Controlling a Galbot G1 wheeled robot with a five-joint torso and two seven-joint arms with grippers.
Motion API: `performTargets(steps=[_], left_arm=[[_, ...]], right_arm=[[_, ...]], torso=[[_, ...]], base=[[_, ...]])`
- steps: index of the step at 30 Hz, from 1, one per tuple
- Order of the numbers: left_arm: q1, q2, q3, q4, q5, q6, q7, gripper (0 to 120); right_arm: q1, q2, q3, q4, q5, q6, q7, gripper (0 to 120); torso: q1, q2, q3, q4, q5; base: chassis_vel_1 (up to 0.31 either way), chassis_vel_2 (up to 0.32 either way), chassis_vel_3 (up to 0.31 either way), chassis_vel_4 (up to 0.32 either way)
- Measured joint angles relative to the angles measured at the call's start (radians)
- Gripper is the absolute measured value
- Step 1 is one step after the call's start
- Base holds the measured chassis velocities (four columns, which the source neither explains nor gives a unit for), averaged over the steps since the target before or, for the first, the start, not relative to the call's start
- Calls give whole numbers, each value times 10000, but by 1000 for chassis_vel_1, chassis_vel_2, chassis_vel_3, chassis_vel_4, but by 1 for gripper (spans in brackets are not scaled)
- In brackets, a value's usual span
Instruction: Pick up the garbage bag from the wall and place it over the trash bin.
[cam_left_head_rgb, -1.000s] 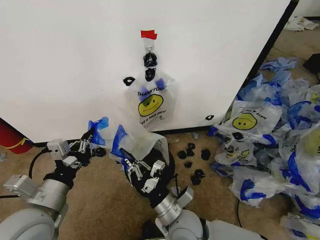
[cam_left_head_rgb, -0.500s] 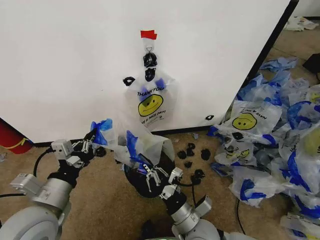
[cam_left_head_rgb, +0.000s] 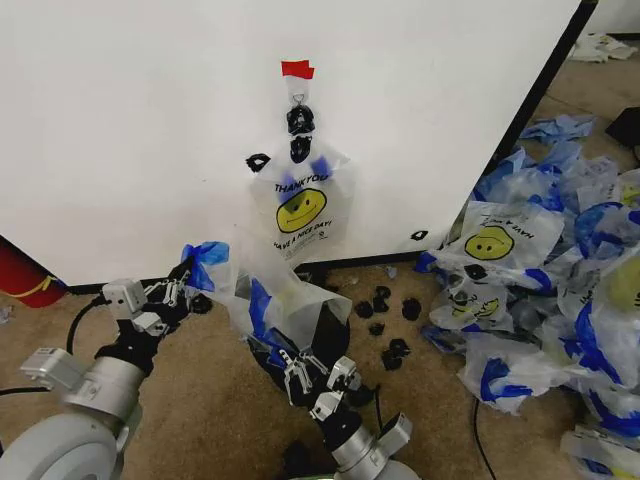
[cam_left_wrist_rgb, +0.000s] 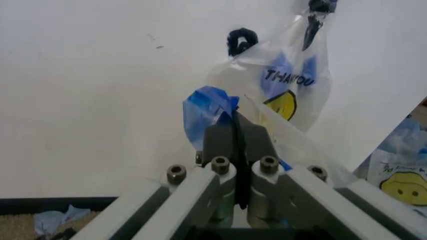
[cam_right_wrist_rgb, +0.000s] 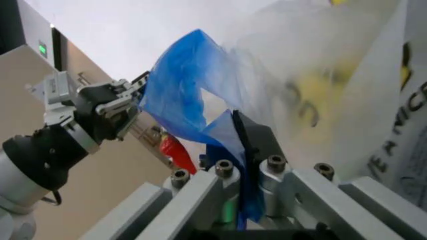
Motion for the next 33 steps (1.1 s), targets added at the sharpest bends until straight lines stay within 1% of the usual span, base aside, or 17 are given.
performTargets(steps=[8, 16, 27, 33], left_arm=[[-117, 17, 27, 148, 187, -43, 217, 0], [-84, -29, 220, 176, 272, -33, 320, 0], [-158, -52, 320, 291, 299, -34, 379, 0], [23, -17, 324, 234, 282, 7, 379, 0]], right_arm=[[-396, -93, 529, -49, -48, 137, -34, 0], [-839, -411, 1238, 62, -13, 284, -90, 0], [-1317, -983, 2187, 816, 137, 282, -75, 0], [-1871, -970, 2737, 1021, 178, 296, -38, 0]], torso=[[0, 0, 0, -1, 0], [0, 0, 0, 0, 2], [0, 0, 1, 1, 0], [0, 0, 1, 0, 2]], base=[[0, 0, 0, 0], [0, 0, 0, 0], [0, 0, 0, 0], [0, 0, 0, 0]])
